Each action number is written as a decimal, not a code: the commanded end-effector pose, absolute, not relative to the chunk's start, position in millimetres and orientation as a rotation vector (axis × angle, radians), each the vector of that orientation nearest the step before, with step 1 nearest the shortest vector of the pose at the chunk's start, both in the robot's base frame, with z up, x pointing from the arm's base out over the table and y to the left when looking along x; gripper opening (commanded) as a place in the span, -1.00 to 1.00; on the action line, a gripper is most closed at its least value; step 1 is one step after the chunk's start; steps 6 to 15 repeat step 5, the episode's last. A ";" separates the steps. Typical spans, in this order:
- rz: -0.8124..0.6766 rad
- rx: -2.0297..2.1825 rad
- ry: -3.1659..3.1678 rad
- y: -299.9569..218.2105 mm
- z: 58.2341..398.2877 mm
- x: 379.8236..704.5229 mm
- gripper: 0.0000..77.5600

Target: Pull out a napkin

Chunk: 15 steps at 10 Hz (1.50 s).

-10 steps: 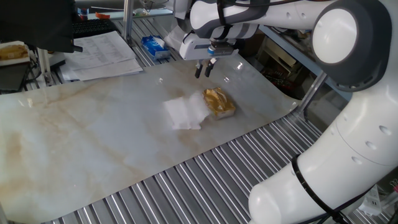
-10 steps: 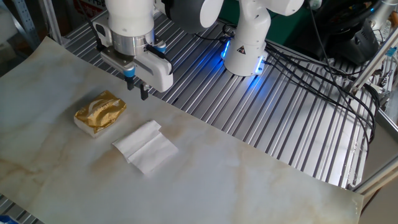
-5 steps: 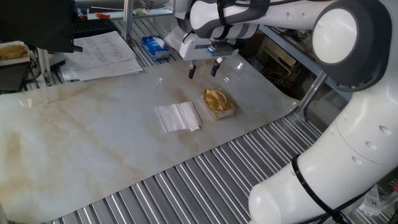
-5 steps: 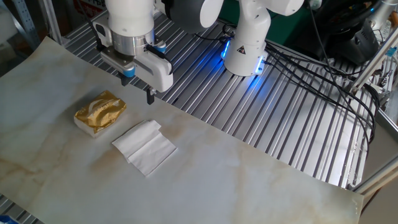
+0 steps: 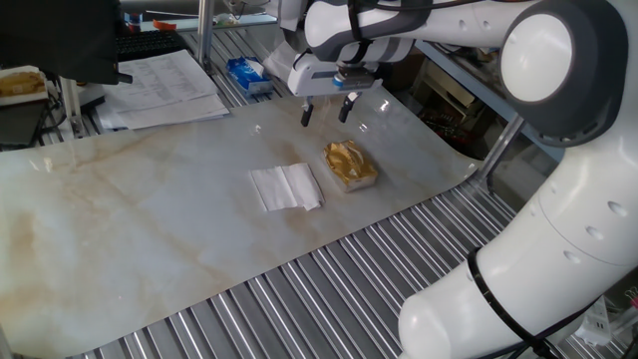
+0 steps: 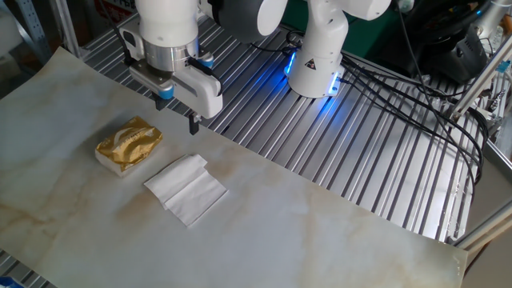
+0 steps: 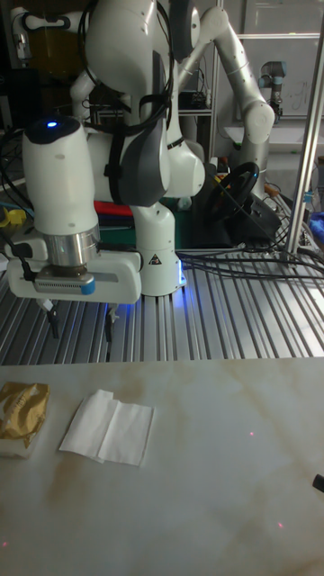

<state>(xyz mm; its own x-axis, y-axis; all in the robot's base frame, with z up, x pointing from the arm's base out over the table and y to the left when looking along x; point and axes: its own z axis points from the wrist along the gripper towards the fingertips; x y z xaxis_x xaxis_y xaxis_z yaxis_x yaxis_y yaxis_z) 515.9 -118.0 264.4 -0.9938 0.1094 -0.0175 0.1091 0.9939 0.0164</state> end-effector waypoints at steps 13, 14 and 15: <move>0.037 0.202 3.112 -117.9 264.2 516.1 1.00; 0.037 0.202 3.112 -117.9 264.2 516.1 1.00; 0.037 0.202 3.112 -117.9 264.2 516.1 1.00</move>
